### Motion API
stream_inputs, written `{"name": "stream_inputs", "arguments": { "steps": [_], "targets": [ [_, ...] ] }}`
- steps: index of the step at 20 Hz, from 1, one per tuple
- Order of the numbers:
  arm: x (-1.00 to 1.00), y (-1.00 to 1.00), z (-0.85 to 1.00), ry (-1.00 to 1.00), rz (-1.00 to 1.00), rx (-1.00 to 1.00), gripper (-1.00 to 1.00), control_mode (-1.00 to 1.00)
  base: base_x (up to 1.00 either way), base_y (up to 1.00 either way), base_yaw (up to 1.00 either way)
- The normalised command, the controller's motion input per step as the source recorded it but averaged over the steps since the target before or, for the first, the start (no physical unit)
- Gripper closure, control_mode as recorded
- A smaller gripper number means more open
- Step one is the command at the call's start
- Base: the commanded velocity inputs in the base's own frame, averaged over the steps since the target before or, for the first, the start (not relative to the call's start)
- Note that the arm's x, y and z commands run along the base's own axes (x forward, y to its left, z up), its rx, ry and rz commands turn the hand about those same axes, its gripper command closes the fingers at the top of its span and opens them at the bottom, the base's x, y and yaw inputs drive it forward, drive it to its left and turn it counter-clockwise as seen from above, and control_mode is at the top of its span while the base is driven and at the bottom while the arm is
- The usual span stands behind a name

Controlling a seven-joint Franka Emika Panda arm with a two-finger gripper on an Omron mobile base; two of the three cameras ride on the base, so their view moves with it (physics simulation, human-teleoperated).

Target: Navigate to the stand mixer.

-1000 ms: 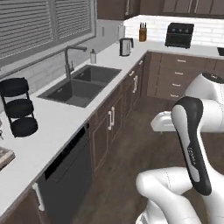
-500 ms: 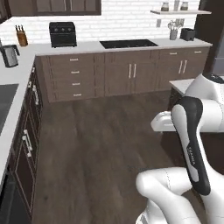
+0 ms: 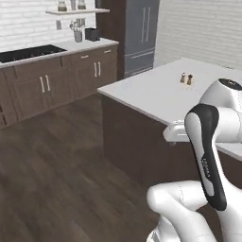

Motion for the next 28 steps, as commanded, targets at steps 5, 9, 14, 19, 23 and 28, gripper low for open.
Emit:
{"name": "stream_inputs", "arguments": {
  "steps": [5, 9, 14, 19, 23, 28],
  "targets": [
    [0.00, 0.00, 0.00, 0.00, 0.00, 0.00, -1.00, 1.00, 0.01, 0.00, -0.92],
    [0.00, 0.00, 0.00, 0.00, 0.00, 0.00, -1.00, 1.00, 0.18, 0.03, -0.93],
    [0.00, 0.00, 0.00, 0.00, 0.00, 0.00, -1.00, 1.00, 0.81, 0.45, -0.76],
    [0.00, 0.00, 0.00, 0.00, 0.00, 0.00, -1.00, 1.00, 0.97, 0.71, -0.51],
    [0.00, 0.00, 0.00, 0.00, 0.00, 0.00, -1.00, 1.00, 0.74, 0.25, -0.26],
    [0.00, 0.00, 0.00, 0.00, 0.00, 0.00, -1.00, 1.00, 0.21, 0.00, -0.15]
  ]
}}
